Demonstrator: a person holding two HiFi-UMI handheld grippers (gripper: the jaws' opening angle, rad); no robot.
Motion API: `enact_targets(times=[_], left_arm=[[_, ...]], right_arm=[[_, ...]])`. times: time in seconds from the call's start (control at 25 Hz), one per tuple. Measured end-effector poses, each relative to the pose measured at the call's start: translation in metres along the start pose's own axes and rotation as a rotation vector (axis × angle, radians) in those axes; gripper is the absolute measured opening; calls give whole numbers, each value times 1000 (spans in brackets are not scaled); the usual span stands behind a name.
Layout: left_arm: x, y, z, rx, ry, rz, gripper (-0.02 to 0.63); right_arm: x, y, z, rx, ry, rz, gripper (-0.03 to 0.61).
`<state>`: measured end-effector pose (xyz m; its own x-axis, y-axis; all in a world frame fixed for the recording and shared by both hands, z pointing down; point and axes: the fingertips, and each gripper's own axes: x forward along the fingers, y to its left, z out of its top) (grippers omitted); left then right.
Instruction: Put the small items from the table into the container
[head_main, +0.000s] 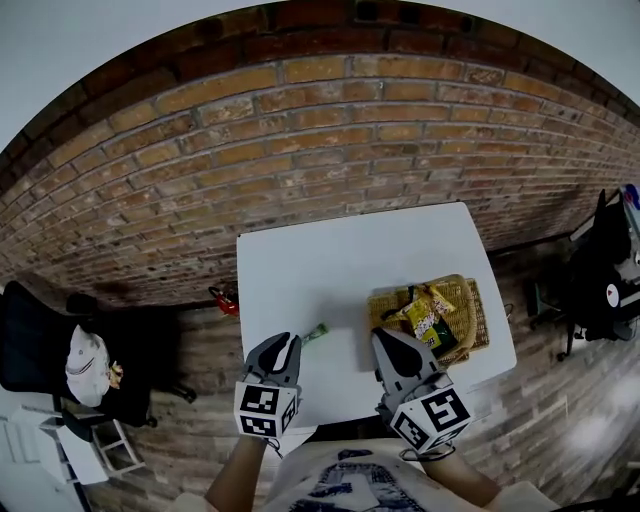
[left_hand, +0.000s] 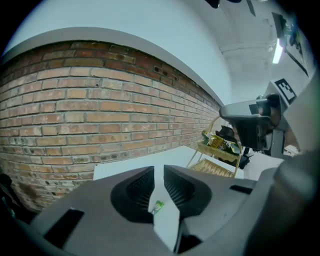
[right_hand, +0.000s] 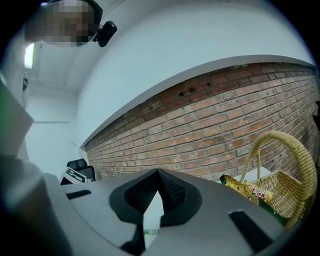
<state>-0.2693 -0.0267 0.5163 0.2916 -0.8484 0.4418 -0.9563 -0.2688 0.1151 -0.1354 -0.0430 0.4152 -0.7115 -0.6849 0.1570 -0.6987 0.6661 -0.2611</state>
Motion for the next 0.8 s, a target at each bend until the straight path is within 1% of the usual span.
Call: enact_targets(times=[0.44,0.8], left_arm=[[25,-7,-38,-19,121,-133,201],[46,-7,-62,-5,194,-179,286]], right_arm=[[14,-1,-26,30,40,-54,18],[21,-8,-35,30,75,-82,18]])
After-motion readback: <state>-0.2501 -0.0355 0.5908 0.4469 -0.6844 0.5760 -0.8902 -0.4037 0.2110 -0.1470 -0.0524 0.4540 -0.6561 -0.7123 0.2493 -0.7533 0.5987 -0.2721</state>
